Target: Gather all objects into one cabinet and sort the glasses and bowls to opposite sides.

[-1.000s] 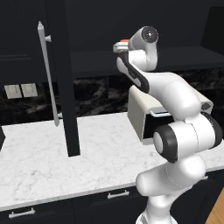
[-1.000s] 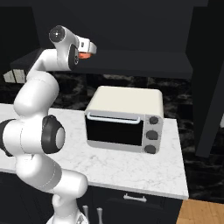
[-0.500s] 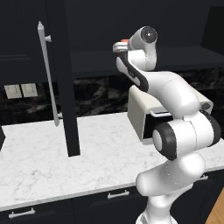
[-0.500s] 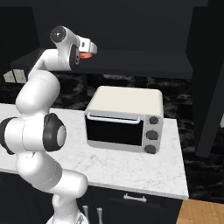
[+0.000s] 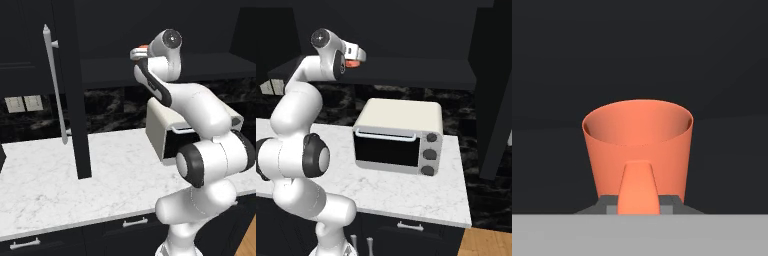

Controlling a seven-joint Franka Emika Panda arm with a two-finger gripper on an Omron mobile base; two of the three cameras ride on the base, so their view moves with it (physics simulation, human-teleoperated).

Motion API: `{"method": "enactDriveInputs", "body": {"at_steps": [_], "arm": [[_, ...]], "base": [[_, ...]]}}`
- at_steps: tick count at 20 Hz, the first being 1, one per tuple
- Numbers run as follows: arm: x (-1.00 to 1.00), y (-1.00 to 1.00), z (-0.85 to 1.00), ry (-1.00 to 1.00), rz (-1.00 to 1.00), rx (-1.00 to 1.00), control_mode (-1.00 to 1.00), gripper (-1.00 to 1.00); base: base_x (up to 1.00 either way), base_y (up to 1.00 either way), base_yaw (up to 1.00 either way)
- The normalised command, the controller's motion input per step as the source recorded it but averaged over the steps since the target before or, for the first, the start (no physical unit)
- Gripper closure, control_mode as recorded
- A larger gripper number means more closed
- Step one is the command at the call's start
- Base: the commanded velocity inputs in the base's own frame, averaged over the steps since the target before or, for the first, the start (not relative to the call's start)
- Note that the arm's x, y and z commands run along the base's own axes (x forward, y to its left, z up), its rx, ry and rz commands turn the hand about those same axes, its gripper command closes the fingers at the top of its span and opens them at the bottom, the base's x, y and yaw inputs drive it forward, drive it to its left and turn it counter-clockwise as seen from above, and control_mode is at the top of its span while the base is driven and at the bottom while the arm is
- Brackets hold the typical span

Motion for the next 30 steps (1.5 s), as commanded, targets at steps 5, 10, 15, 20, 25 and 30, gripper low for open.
{"method": "enactDriveInputs", "body": {"at_steps": [5,10,15,20,25,30], "arm": [[-0.71,-0.03,0.09,0.00,0.00,0.00,-1.00,1.00],[-0.63,0.00,0.05,0.00,0.00,0.00,-1.00,1.00],[-0.71,0.00,0.00,0.00,0.00,0.00,-1.00,1.00],[-0.97,-0.10,0.01,0.00,0.00,0.00,-1.00,1.00],[-1.00,-0.49,0.00,-0.01,0.00,0.01,-1.00,1.00],[-0.92,-0.28,0.14,-0.01,0.00,0.00,-1.00,1.00]], "base": [[0.00,0.00,0.00],[0.00,0.00,0.00],[0.00,0.00,0.00],[0.00,0.00,0.00],[0.00,0.00,0.00],[0.00,0.00,0.00]]}}
